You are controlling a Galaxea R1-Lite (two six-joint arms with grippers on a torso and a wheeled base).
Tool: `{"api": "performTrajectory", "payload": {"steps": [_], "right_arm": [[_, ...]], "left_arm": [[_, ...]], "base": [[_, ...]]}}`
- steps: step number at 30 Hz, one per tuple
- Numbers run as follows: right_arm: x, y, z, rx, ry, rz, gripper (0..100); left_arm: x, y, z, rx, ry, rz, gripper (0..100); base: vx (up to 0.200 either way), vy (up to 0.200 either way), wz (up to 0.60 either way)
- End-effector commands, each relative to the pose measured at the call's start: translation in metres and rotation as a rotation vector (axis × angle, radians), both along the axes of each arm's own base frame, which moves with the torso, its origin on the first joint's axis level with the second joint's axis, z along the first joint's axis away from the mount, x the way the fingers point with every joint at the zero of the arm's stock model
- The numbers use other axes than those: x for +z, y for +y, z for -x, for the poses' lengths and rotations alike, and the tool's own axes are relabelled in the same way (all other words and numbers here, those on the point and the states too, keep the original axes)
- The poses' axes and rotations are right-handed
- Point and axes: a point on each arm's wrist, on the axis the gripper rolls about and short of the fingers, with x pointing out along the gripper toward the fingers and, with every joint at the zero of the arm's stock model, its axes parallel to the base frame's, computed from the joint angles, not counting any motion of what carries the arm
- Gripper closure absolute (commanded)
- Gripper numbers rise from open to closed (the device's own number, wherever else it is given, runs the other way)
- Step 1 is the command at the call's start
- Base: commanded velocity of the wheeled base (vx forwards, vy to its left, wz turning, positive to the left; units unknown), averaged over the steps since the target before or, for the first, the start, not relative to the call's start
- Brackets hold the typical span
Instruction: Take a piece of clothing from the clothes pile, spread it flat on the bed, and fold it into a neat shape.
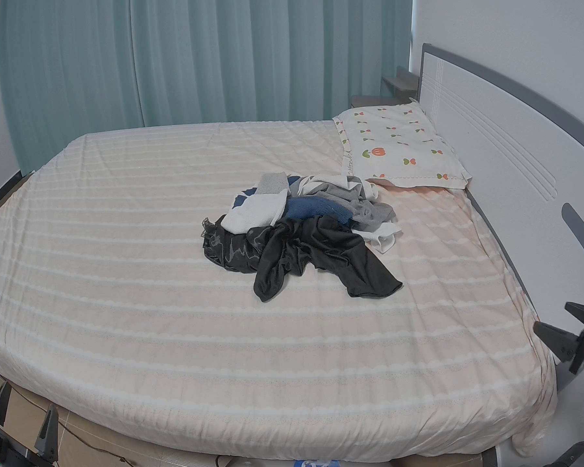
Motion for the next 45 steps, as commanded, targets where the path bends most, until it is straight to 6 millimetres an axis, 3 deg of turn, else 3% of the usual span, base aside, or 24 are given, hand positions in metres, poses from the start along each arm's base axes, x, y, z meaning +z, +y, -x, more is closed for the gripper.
{"api": "performTrajectory", "payload": {"steps": [1, 3, 5, 8, 9, 19, 32, 45], "right_arm": [[-0.054, 0.041, -0.137, 0.043, 0.292, -0.048, 0], [-0.058, 0.048, -0.152, 0.028, 0.299, -0.062, 0], [-0.069, 0.064, -0.182, -0.008, 0.316, -0.094, 0], [-0.077, 0.076, -0.203, -0.036, 0.321, -0.12, 0], [-0.084, 0.085, -0.22, -0.066, 0.328, -0.145, 0], [-0.133, 0.115, -0.295, -0.182, 0.335, -0.193, 0], [-0.184, 0.133, -0.339, -0.204, 0.348, -0.199, 0], [-0.202, 0.149, -0.377, -0.238, 0.306, -0.208, 0]], "left_arm": [[-0.005, 0.0, 0.0, -0.001, 0.0, 0.003, 0], [-0.005, 0.0, 0.0, 0.001, 0.0, 0.004, 0], [-0.005, 0.0, 0.0, -0.001, 0.0, 0.0, 0], [-0.005, 0.0, 0.0, 0.001, 0.0, -0.003, 0], [-0.005, 0.0, 0.0, 0.001, 0.0, -0.002, 0], [-0.005, 0.0, 0.0, 0.002, 0.0, 0.001, 0], [-0.005, 0.0, 0.0, 0.002, 0.0, 0.004, 0], [-0.005, 0.0, 0.0, 0.009, 0.0, 0.007, 0]], "base": [[0.0, 0.0, 0.0], [0.0, 0.0, 0.0], [0.0, 0.0, 0.0], [0.0, 0.0, 0.0], [0.0, 0.0, 0.0], [0.0, 0.0, 0.0], [0.0, 0.0, 0.0], [0.0, 0.0, 0.0]]}}
